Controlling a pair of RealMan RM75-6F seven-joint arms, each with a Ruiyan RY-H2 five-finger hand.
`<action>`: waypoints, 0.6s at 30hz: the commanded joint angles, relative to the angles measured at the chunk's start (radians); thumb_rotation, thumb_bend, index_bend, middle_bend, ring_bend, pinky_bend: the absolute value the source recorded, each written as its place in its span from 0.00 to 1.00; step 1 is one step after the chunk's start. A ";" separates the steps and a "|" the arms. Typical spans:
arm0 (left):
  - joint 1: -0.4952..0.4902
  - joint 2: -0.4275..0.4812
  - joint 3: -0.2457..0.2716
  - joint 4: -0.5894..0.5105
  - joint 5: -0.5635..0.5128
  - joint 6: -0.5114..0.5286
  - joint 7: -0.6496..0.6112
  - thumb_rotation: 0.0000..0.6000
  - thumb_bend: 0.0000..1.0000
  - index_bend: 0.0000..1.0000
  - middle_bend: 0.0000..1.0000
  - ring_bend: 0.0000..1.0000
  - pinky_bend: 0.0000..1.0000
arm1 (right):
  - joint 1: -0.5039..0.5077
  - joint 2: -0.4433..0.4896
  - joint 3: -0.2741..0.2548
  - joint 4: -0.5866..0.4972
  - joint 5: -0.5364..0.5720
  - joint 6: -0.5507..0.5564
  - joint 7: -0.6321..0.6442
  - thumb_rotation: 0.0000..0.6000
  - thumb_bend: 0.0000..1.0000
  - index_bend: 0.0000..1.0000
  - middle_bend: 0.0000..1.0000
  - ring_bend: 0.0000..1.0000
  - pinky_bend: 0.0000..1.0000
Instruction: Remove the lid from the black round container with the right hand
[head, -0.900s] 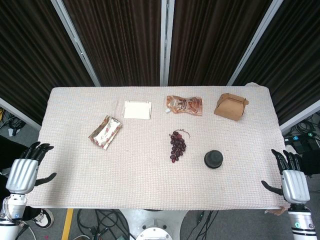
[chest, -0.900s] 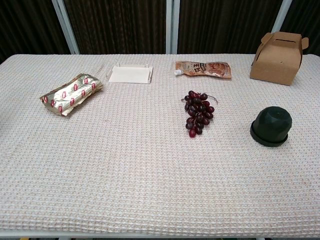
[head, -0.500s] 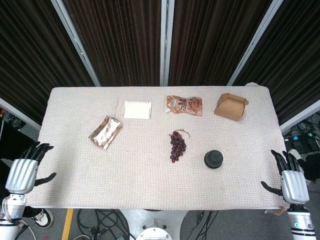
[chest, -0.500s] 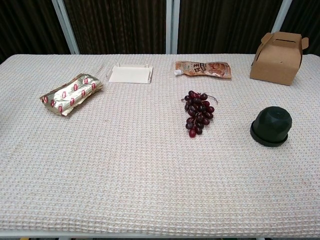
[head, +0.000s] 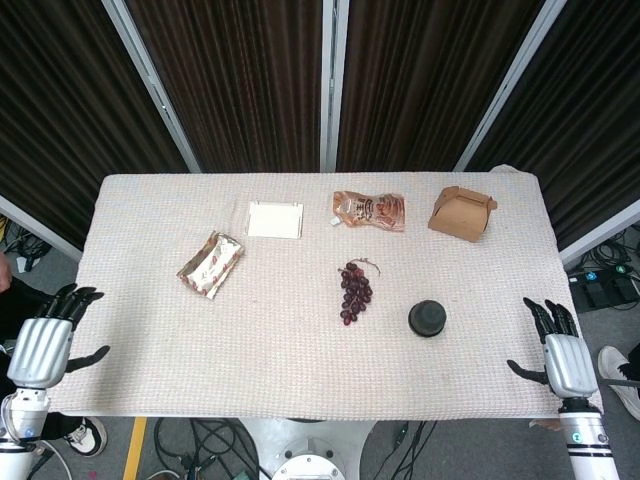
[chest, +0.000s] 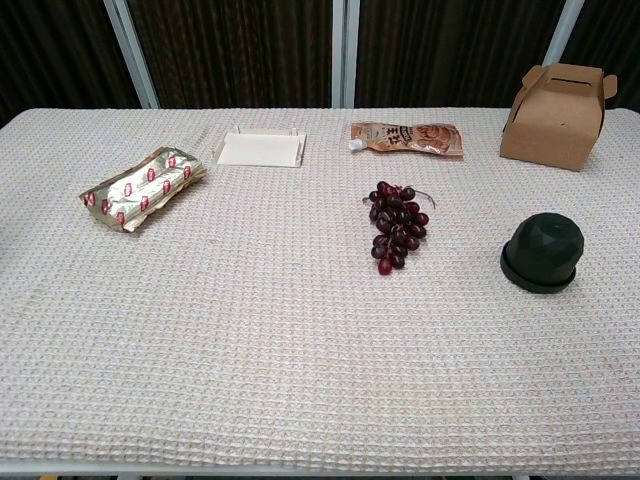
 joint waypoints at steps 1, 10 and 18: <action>0.000 0.000 0.002 0.001 0.004 0.001 0.000 1.00 0.04 0.24 0.19 0.12 0.28 | 0.044 -0.027 0.011 0.016 0.033 -0.088 0.046 1.00 0.01 0.06 0.15 0.00 0.00; 0.003 0.000 0.004 0.010 0.000 0.000 -0.009 1.00 0.04 0.24 0.19 0.12 0.28 | 0.137 -0.107 0.044 0.064 0.063 -0.208 0.064 1.00 0.01 0.07 0.15 0.00 0.00; 0.003 -0.002 0.003 0.018 -0.003 -0.002 -0.013 1.00 0.04 0.24 0.19 0.12 0.28 | 0.190 -0.153 0.056 0.083 0.086 -0.272 0.054 1.00 0.01 0.07 0.16 0.00 0.00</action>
